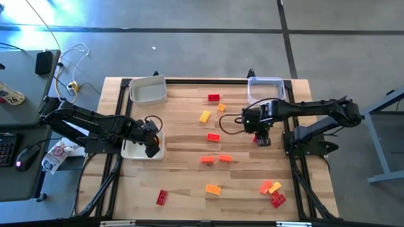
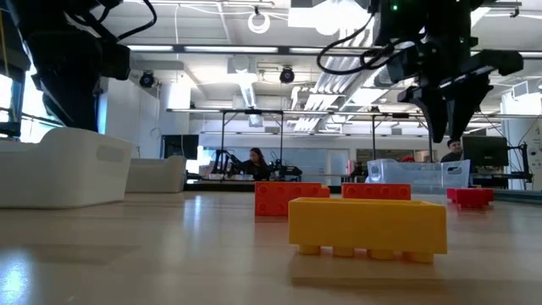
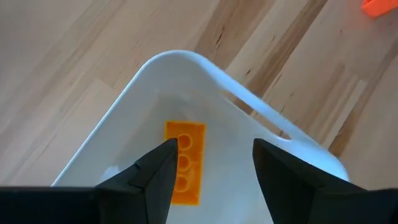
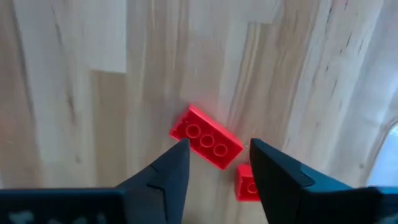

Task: Sort & place blocks by color
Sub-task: Put the red game piece into the transparent bin

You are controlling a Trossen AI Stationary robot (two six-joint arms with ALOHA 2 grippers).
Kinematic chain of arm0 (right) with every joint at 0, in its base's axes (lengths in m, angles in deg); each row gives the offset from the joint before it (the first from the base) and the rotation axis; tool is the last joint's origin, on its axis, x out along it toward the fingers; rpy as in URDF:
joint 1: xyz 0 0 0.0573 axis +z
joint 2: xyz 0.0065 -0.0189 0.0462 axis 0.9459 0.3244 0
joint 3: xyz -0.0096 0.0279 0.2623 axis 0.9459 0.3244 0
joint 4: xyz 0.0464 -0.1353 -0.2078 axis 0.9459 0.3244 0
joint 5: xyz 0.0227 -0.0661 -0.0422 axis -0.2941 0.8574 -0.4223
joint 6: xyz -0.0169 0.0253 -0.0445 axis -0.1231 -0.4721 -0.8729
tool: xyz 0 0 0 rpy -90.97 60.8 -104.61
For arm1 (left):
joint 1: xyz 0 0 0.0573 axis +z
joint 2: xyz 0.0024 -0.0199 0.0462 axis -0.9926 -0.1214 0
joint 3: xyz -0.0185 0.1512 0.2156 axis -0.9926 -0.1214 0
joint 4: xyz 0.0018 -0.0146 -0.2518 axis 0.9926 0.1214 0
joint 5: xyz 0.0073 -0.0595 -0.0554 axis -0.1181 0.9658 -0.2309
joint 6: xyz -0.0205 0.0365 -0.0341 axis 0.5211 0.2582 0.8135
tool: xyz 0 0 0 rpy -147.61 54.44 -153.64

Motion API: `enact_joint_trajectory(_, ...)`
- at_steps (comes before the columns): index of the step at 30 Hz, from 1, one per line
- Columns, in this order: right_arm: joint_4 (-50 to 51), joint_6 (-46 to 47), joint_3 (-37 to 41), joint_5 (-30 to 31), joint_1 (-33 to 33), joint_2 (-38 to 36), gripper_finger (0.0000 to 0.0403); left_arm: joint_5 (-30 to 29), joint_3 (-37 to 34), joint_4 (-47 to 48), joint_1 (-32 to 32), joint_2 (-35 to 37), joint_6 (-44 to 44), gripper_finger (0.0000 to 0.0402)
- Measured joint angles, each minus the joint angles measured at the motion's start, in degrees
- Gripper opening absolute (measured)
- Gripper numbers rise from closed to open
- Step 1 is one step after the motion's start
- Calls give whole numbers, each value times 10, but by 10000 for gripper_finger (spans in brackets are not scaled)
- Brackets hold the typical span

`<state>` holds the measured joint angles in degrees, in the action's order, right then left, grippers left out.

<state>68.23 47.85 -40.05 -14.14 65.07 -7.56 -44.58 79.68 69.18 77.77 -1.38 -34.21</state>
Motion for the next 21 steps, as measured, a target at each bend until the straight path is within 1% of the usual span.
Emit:
enact_joint_trajectory(5,2,-70,0,5,17,26,204,2,0,-5,0,0,0,195)
enact_joint_trajectory(8,15,-101,0,17,30,46,222,2,0,-5,0,0,0,195)
enact_joint_trajectory(13,47,-115,0,35,50,87,229,2,0,-5,0,0,0,195)
enact_joint_trajectory(17,47,-115,0,61,67,121,229,2,0,-5,0,0,0,195)
enact_joint_trajectory(21,47,-115,0,67,82,155,229,2,0,-5,0,0,0,195)
